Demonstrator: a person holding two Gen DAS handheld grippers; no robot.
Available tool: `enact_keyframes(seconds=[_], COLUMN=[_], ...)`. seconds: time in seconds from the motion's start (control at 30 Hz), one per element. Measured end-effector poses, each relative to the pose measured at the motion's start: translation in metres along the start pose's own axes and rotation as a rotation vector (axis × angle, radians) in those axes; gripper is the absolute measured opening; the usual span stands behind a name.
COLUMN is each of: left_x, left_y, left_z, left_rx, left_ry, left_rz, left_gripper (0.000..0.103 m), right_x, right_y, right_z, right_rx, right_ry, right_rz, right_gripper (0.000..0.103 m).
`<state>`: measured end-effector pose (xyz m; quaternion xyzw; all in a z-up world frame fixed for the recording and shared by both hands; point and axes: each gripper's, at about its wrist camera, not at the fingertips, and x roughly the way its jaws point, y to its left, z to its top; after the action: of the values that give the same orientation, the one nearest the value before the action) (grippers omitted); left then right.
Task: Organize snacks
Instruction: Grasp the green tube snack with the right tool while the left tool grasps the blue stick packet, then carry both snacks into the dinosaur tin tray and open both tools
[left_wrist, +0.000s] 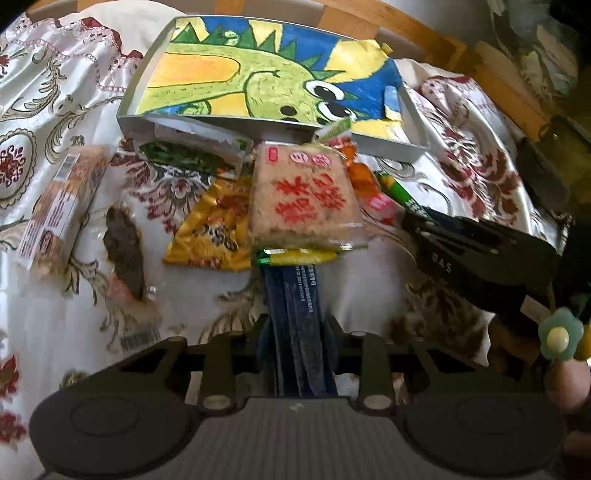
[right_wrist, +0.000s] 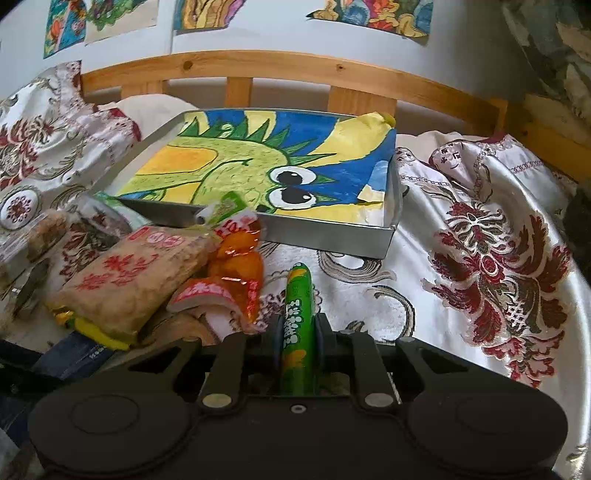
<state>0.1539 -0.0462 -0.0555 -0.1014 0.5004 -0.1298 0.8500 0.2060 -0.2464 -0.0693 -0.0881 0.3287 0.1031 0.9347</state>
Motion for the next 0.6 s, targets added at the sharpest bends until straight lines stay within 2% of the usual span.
enact_keyframes(seconds=[0.33, 0.6], left_x=[-0.026, -0.046], left_y=[-0.003, -0.027], left_z=[-0.014, -0.017], left_rx=[-0.049, 0.026], left_ry=[0.054, 0.023], left_rz=[-0.112, -0.158], left_gripper=[0.032, 0.032], right_x=[-0.034, -0.056], right_y=[0.008, 0.012], right_z=[-0.006, -0.001], right_rx=[-0.032, -0.079], right_ry=[0.013, -0.047], right_rz=[0.032, -0.003], right_gripper=[0.019, 0.019])
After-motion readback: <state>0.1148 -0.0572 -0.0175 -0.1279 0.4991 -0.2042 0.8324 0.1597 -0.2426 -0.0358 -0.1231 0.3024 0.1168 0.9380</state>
